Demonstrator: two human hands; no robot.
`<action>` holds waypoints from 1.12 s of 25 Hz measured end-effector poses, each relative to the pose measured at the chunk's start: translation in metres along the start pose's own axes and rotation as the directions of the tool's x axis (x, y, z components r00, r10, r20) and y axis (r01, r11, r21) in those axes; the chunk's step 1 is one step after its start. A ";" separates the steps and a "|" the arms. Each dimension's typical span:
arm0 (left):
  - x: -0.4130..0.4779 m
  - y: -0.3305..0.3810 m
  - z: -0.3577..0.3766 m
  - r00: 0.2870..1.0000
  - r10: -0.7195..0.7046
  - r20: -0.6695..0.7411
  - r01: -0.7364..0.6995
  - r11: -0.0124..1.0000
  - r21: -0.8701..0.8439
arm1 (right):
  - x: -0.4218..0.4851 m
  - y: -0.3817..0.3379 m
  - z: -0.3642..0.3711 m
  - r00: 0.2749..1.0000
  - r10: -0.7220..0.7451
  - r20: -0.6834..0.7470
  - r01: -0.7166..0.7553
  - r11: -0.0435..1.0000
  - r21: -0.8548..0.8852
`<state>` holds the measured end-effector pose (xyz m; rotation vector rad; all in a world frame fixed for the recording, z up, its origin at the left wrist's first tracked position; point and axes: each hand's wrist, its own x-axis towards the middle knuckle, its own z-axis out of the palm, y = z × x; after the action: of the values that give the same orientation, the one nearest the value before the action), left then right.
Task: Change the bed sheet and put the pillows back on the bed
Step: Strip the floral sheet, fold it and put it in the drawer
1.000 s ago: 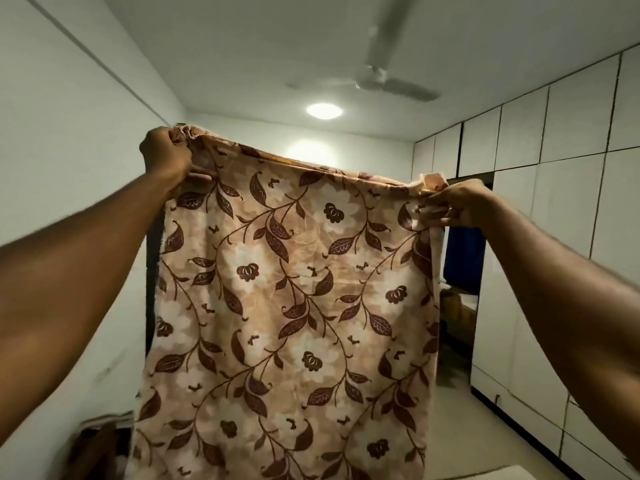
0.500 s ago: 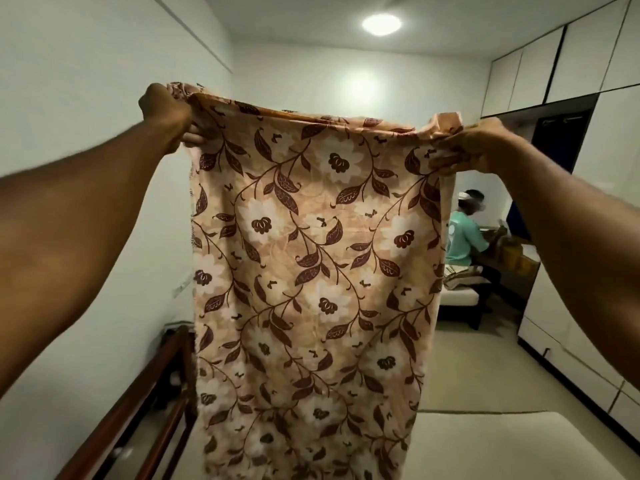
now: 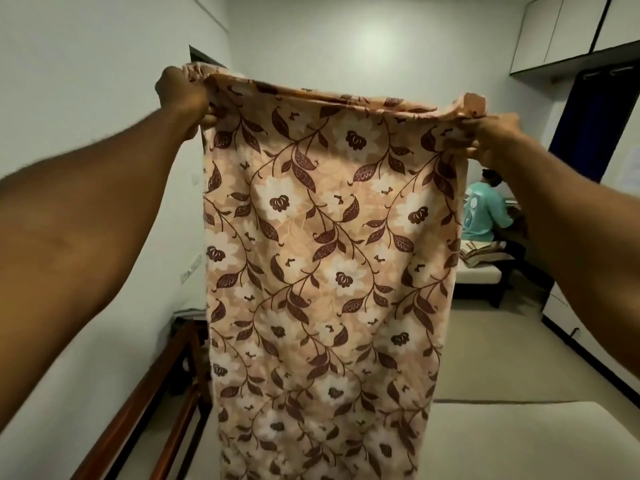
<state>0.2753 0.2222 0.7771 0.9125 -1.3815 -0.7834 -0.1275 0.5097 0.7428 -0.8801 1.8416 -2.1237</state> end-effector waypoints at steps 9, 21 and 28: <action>0.084 -0.117 0.093 0.999 -0.045 0.028 0.043 0.996 0.082 | 0.106 0.108 0.076 0.996 0.063 -0.071 -0.057 0.995 0.078; 0.140 -0.104 0.075 0.987 0.162 0.002 -0.160 0.974 0.163 | 0.114 0.068 0.083 0.988 -0.135 -0.081 0.148 0.973 0.176; 0.033 -0.110 -0.004 0.980 0.194 -0.033 -0.184 0.962 0.200 | 0.009 0.088 0.026 0.990 -0.131 0.048 0.122 0.980 0.159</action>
<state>0.2878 0.1426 0.6950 0.9301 -1.4934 -0.4808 -0.1411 0.4654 0.6630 -1.0344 1.6057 -2.2547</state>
